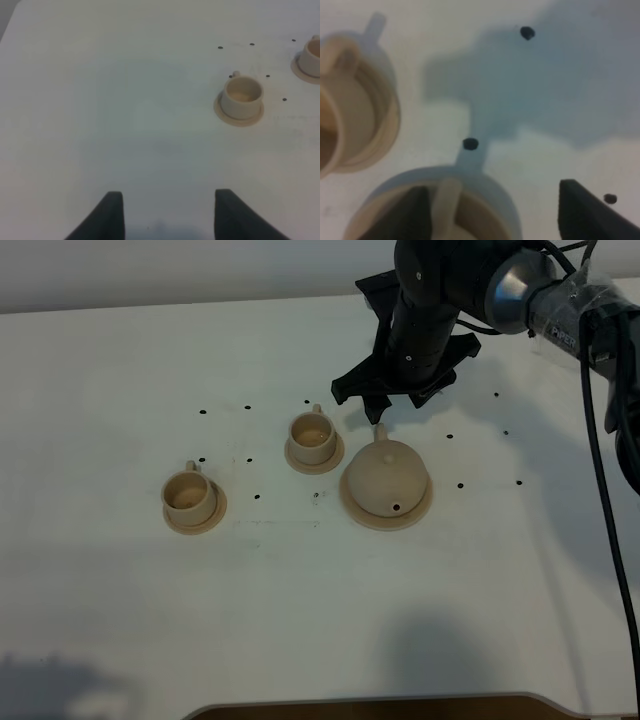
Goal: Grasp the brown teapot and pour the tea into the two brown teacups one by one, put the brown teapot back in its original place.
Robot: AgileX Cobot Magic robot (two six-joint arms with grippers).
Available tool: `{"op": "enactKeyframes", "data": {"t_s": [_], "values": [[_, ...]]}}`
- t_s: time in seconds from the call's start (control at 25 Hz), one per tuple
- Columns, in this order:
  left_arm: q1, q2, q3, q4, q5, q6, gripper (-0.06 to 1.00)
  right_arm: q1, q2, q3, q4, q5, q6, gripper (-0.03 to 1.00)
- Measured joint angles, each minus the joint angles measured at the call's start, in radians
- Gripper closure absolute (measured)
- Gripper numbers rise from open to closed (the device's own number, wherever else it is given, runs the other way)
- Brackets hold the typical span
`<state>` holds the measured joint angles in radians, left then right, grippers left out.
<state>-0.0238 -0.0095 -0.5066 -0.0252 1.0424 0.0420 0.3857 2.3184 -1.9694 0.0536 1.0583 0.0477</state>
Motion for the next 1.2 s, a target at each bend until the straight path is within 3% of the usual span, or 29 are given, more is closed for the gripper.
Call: {"op": "enactKeyframes", "data": {"t_s": [0.56, 1.2], "values": [[0.0, 0.0, 0.0, 0.0, 0.0, 0.0, 0.49, 0.008, 0.037, -0.033, 0.036, 0.037, -0.048, 0.41], [0.0, 0.0, 0.0, 0.0, 0.0, 0.0, 0.49, 0.008, 0.055, -0.036, -0.106, 0.096, 0.025, 0.41]]}}
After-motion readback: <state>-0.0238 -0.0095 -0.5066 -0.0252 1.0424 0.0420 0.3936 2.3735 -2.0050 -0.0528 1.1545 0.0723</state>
